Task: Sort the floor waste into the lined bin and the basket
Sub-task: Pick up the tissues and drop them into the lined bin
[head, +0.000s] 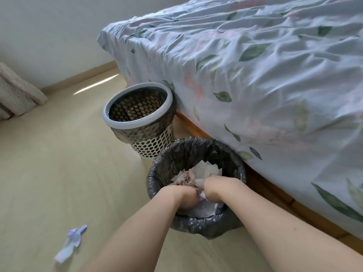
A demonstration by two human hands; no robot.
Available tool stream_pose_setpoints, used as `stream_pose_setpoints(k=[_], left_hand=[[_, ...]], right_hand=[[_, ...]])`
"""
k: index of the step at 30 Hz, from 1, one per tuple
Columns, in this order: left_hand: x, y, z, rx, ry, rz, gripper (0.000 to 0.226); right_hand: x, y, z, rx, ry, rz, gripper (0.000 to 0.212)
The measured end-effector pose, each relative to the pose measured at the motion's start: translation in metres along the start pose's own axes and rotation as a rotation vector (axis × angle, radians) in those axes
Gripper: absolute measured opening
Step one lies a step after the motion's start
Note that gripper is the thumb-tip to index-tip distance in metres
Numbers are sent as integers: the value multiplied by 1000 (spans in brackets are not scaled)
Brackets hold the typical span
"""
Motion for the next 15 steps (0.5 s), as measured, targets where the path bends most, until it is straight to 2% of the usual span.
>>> stream_pose_setpoints(k=[4,7,8,11,13,15], left_hand=[[34,-29,14,-10,-150,-140,43],[74,-75,53,-19,-266,-344,50],[85,-91,74,-9,-316,-430,50],[98,-129,150,93,-474,-638,45],[91,-147,208,197,-554,-717,42],[69,-159,268,310,-628,-735,40]], right_hand=[[22,-3,-3,-63,-11,-68,30],[55,-13,14,-95,-22,-197,17],[69,-15,28,-84,-42,-249,16],[106,-12,87,11,-132,-432,36],[116,5,136,128,-132,-520,39],[110,32,188,242,-132,-526,41]])
Point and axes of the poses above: each hand's wrist, its own y-axis towards the middle knuckle, its own x-axis out of the back of the hand, z = x × y, the point moved 10 cm from there along y, towards the middle knuckle, and after that the axes turned 14 degrees about x, right-handed, at the moved point
